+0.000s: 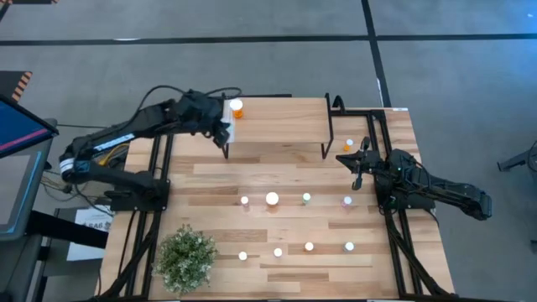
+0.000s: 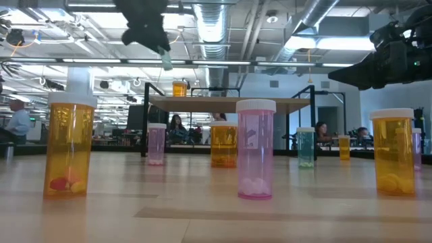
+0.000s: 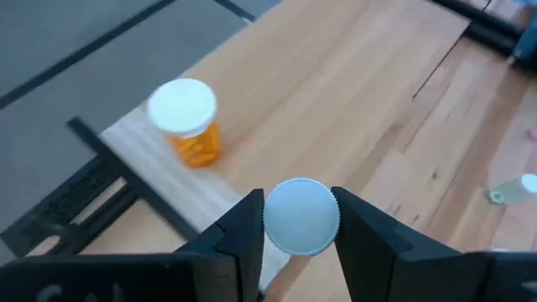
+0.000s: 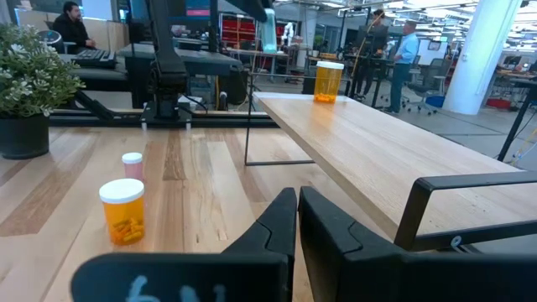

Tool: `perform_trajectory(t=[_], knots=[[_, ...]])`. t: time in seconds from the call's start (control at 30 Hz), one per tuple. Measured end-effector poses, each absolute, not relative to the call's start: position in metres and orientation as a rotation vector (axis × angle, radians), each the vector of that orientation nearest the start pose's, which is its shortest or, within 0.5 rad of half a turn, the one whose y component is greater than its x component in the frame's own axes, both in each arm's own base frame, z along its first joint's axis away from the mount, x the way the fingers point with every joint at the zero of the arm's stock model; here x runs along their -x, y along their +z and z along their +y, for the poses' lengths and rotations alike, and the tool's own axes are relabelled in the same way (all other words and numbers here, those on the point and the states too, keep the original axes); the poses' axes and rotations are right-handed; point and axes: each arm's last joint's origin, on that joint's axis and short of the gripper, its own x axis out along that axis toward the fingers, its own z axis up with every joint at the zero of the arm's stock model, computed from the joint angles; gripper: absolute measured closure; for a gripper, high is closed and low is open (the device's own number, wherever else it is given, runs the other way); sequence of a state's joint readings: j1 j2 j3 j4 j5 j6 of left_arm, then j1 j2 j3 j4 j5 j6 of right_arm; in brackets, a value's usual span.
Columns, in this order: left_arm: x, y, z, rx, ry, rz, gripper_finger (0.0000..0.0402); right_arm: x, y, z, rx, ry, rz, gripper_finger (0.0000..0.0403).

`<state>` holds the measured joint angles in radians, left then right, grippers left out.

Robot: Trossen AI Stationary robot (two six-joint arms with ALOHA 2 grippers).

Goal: Pick and place medicine bottles onto shelf by color
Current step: Put the blue pill bottle on the shelf

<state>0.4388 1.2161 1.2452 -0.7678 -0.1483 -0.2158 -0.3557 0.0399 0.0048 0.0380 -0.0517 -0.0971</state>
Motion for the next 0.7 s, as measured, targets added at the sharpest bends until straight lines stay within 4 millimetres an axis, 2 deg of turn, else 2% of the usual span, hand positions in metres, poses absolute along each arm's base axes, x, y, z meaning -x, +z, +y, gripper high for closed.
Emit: perform_trajectory(t=[0.27, 0.47, 0.7], knots=[[-0.257, 0.337, 0.125, 0.273, 0.618, 0.803, 0.0290, -0.094, 0.166, -0.033, 0.096, -0.304, 0.012, 0.0360], [-0.264, 0.324, 0.132, 0.264, 0.649, 0.918, 0.0290, -0.094, 0.166, -0.033, 0.096, -0.304, 0.012, 0.0360], [-0.264, 0.324, 0.133, 0.238, 0.668, 0.926, 0.0290, -0.094, 0.166, -0.033, 0.097, -0.304, 0.012, 0.0360]])
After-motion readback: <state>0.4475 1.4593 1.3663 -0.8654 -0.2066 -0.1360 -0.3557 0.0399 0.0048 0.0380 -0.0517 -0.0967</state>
